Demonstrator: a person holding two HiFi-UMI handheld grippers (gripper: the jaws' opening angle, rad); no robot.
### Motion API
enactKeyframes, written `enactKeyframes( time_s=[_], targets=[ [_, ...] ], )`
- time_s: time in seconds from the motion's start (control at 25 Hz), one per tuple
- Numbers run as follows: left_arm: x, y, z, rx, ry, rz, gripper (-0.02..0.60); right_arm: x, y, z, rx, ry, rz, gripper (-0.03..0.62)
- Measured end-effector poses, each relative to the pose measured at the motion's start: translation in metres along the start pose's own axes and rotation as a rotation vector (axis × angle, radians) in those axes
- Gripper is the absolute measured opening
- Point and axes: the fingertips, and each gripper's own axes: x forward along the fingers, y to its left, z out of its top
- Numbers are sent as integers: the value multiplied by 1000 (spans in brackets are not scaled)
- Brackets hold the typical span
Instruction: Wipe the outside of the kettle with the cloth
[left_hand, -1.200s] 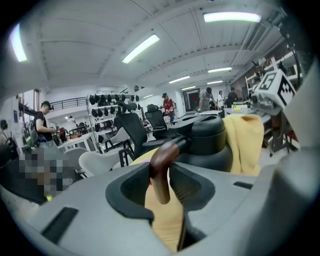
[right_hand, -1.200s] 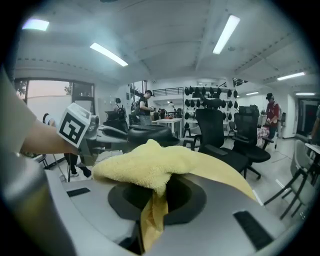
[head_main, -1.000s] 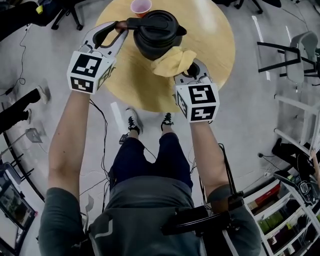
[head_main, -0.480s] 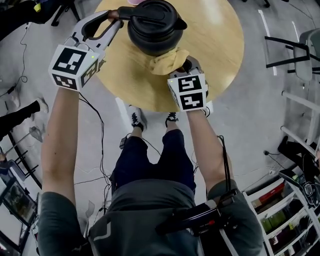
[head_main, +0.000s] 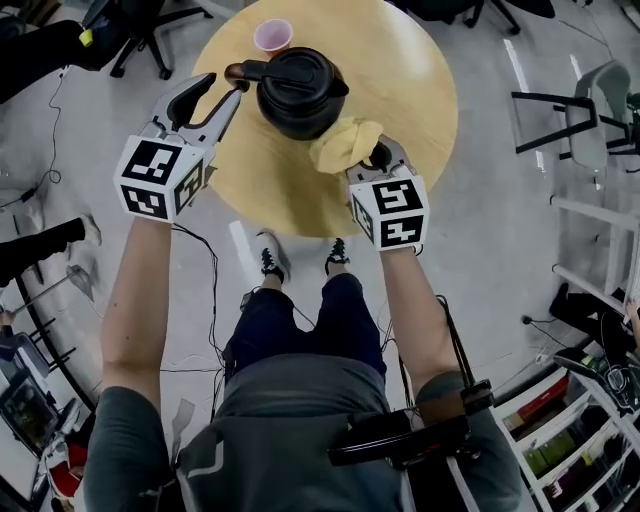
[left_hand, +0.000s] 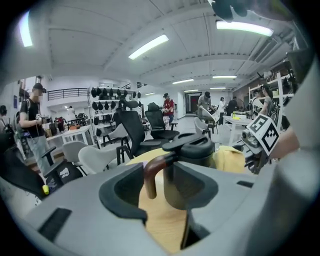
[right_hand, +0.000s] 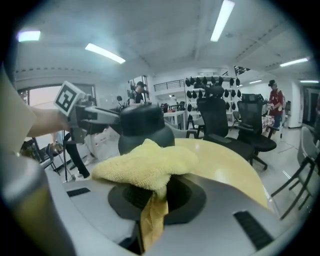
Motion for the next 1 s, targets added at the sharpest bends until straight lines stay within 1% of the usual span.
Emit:
enactKeyframes(
  time_s=[0.08, 0.12, 0.16, 0.24, 0.28, 0.36, 0.44, 0.52, 0.6, 0.68, 0.8, 1.0],
  targets=[
    [-7, -18, 19, 6, -10, -10, 240, -15, -5, 27, -5, -73, -1, 63],
    [-6, -27, 28, 30, -4, -21, 286, -19, -6, 39, -16, -97, -1, 63],
    [-2, -36, 36, 67, 8, -35, 313, -20, -6, 49, -28, -113, 1, 63],
    [8, -49, 47, 141, 42, -73, 345, -16, -4, 62, -54, -123, 7, 63],
    [15, -54, 50, 159, 61, -96, 358, -12, -3, 65, -66, -122, 12, 63],
    [27, -59, 54, 169, 101, -138, 381, -4, 0, 65, -86, -109, 21, 63],
    [35, -61, 54, 193, 149, -162, 419, 3, 0, 59, -99, -95, 23, 63],
    [40, -66, 55, 214, 180, -187, 419, 9, -3, 50, -88, -95, 18, 63],
    [43, -72, 53, 193, 192, -210, 420, 13, -7, 39, -65, -84, 12, 62],
    [47, -73, 46, 178, 214, -209, 422, 21, -10, 23, -58, -45, 11, 62],
    [52, -72, 37, 183, 249, -201, 428, 34, -11, 2, -54, 2, 17, 63],
    [57, -72, 38, 186, 271, -213, 453, 52, -15, -29, -74, 64, 7, 61]
  ],
)
